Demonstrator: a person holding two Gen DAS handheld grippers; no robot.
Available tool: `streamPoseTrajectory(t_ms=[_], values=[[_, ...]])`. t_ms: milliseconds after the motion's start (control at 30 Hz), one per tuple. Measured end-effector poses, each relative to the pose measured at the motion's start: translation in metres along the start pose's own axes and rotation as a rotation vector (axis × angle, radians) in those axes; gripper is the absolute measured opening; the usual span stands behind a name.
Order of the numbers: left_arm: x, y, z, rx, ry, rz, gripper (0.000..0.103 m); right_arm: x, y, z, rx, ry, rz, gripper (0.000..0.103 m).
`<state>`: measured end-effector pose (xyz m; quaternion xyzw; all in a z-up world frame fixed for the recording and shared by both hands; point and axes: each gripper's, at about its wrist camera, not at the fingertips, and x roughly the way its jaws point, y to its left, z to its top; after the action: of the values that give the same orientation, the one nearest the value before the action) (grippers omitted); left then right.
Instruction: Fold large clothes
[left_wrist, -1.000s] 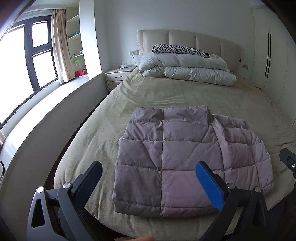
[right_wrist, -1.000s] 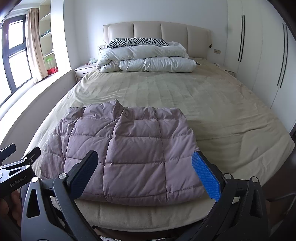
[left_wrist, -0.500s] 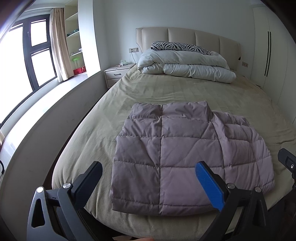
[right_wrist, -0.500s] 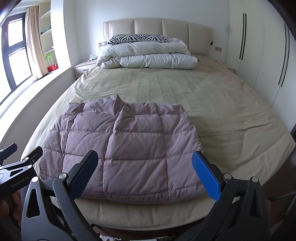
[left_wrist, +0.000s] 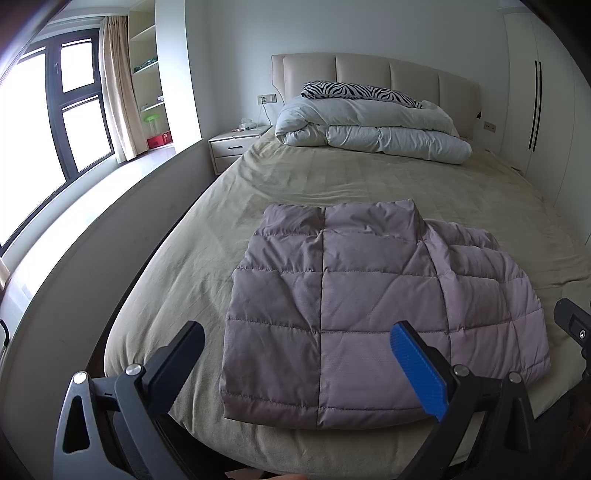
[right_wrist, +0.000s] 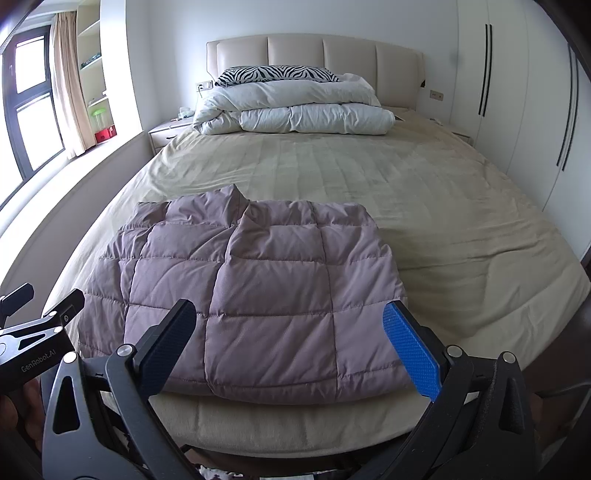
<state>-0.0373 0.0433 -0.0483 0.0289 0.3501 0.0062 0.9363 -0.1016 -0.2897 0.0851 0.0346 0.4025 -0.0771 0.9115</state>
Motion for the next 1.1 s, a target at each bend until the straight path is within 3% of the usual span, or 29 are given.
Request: streamPoseTrajectory(t_ms=[1100], values=[[0.0009,-0.0001,-0.0015,0.003,0.001,-0.001,0.103,-0.0004,-0.0015,0.0001,0.001,0.0,0.003,0.103]])
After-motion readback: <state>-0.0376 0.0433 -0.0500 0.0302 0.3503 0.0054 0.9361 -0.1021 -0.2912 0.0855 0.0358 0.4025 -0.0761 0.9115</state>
